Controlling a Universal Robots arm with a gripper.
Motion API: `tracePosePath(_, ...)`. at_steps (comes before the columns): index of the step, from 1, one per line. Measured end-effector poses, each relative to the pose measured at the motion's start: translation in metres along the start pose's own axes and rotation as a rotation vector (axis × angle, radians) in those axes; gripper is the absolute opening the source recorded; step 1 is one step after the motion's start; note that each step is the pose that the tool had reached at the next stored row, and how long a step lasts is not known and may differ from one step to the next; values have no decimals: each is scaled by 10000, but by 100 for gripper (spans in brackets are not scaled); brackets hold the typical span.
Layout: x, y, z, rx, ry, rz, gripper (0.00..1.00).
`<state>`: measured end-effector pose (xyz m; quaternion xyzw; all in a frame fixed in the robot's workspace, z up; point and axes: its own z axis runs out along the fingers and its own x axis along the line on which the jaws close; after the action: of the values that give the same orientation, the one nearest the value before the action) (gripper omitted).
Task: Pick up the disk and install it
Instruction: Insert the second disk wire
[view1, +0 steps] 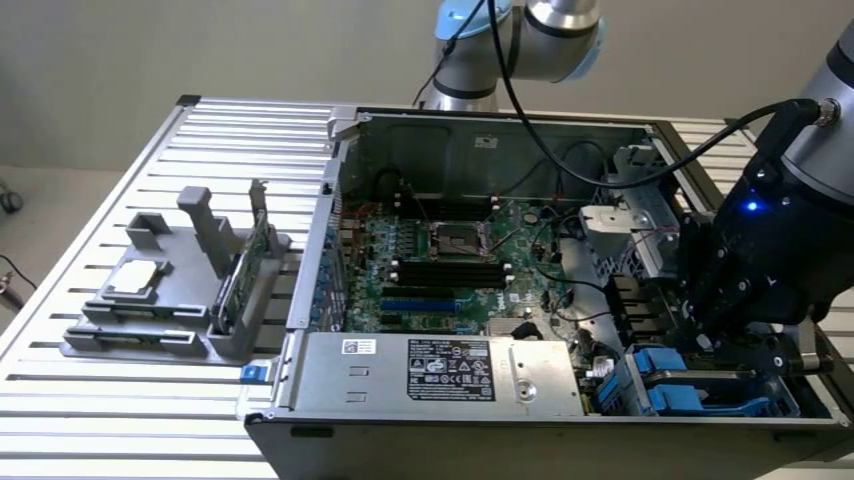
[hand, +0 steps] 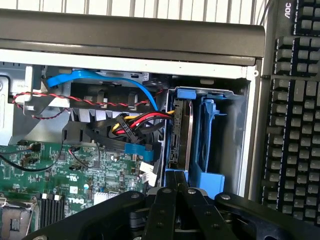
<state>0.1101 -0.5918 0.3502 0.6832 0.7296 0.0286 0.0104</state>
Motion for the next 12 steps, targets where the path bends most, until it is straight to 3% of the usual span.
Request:
tracePosePath(3, 0, 0, 0, 0, 0, 0, 13)
tracePosePath(6, 6, 1, -1, 0, -1, 0, 26)
tracePosePath(9, 38, 3, -18, -8, -1, 0, 26)
tracePosePath(12, 86, 11, -95, -9, -6, -1, 26)
